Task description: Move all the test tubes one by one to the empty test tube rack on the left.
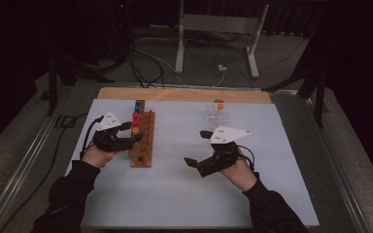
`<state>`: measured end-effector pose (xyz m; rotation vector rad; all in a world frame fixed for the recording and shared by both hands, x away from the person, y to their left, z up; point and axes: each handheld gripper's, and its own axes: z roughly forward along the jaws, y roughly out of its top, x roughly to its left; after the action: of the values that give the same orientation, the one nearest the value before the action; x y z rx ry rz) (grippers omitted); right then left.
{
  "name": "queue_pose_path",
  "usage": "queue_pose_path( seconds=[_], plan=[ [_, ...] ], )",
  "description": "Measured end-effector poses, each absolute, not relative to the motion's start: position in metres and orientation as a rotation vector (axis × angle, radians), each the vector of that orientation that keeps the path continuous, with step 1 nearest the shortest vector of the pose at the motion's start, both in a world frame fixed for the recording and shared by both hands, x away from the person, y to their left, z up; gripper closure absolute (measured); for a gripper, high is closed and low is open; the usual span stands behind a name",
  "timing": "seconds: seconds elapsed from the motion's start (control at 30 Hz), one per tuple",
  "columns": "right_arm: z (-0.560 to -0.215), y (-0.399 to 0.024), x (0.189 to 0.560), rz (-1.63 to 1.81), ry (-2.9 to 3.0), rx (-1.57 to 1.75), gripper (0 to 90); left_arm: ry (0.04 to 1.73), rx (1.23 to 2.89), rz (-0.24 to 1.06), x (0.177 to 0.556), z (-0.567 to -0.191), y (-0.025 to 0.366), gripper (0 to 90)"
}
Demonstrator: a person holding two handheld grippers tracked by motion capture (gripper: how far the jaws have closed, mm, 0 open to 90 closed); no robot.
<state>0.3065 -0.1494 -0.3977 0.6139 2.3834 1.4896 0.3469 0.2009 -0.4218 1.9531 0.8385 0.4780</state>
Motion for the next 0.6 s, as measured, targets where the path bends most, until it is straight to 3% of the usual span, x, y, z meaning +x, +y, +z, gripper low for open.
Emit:
queue_pose_path(
  seconds=[0.27, 0.6],
  plan=[
    [-0.389, -0.175, 0.325, 1.455, 2.287, 0.670, 0.0, 0.738, 1.908, 0.394, 0.328, -0.404, 0.190, 4.0],
    [-0.403, -0.208, 0.371, 1.328, 2.198, 0.881, 0.0, 0.641, 1.894, 0.383, 0.315, -0.398, 0.180, 0.6]
  ],
)
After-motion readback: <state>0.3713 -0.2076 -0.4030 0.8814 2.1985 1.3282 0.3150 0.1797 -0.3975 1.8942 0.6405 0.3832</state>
